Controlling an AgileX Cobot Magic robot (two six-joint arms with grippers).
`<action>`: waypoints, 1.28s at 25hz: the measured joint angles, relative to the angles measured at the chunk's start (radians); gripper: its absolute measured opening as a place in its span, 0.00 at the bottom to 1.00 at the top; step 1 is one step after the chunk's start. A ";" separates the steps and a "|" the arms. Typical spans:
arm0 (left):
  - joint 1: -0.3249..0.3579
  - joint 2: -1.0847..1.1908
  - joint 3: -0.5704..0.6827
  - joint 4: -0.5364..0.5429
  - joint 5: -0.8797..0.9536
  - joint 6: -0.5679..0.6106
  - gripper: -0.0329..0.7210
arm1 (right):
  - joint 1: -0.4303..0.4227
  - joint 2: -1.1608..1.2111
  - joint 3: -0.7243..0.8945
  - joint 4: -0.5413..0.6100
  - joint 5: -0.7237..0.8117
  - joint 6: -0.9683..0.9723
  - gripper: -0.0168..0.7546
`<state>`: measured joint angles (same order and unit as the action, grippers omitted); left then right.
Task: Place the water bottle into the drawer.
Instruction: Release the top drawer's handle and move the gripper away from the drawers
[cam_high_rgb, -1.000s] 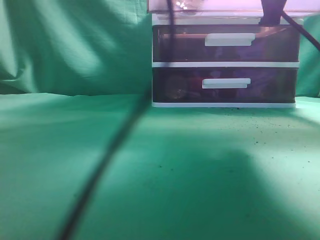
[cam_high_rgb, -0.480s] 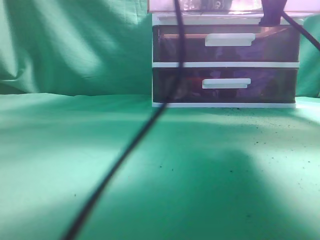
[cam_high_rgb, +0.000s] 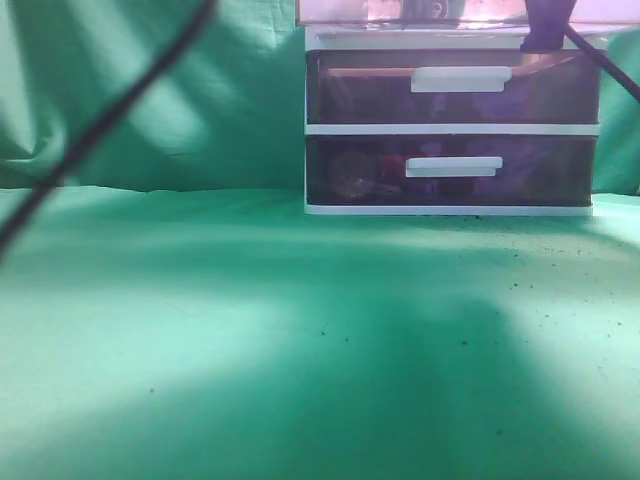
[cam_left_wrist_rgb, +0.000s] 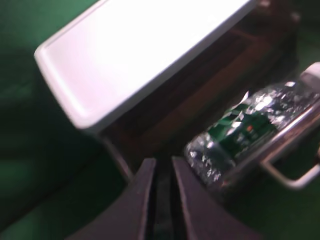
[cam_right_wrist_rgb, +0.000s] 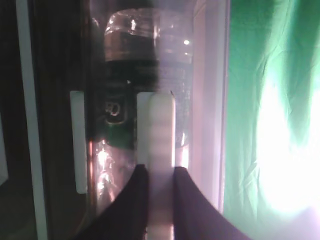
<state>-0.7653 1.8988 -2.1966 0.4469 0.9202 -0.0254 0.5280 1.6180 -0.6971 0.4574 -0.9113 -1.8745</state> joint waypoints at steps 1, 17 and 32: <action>0.000 -0.014 0.000 0.022 0.069 -0.027 0.12 | -0.004 0.000 0.000 -0.007 0.003 0.000 0.15; 0.000 -0.796 1.014 -0.075 -0.163 -0.234 0.12 | -0.189 0.109 -0.356 -0.144 0.369 0.006 0.15; 0.000 -0.910 1.173 -0.080 -0.168 -0.284 0.12 | -0.193 0.244 -0.517 -0.146 0.364 0.021 0.15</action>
<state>-0.7653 0.9887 -1.0239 0.3668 0.7518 -0.3094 0.3350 1.8616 -1.2139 0.3114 -0.5468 -1.8535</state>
